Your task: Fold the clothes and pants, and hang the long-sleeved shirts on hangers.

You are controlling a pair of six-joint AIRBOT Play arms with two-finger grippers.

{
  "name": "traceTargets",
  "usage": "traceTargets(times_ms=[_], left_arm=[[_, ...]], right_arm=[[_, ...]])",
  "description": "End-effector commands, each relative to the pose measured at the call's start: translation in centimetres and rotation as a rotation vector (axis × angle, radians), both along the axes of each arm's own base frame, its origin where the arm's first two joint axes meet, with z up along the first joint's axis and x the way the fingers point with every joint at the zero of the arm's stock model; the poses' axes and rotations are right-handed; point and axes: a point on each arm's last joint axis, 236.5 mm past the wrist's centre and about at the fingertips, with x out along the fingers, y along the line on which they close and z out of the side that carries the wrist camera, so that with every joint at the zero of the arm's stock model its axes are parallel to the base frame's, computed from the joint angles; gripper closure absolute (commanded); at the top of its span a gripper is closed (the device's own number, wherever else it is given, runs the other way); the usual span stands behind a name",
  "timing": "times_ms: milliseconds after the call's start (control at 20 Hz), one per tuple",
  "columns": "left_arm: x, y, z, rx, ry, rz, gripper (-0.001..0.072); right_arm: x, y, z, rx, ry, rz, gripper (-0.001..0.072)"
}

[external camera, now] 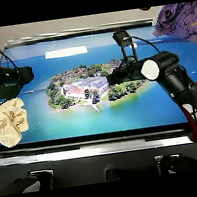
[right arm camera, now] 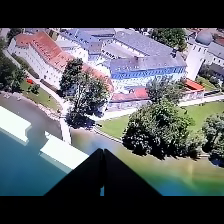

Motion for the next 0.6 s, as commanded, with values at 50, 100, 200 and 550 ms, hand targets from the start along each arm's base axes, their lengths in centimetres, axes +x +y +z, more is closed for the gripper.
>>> traceTargets(times_ms=[50,100,200,550], left_arm=[[0.0,0.0,0.0,0.000,-0.001,-0.001,0.0687],[0.0,0.0,0.0,0.000,-0.001,-0.001,0.0687],[0.0,0.0,0.0,-0.001,0.000,0.001,0.0687],[0.1,0.0,-0.4,0.000,0.009,0.001,0.0688]], right_arm=[[0.0,0.0,0.0,0.000,0.000,0.001,0.0685],[0.0,0.0,0.0,0.000,0.000,0.001,0.0685],[0.2,0.1,0.2,0.006,-0.009,-0.001,0.0685],[0.5,1.1,1.0,0.062,-0.026,-0.002,0.0685]])
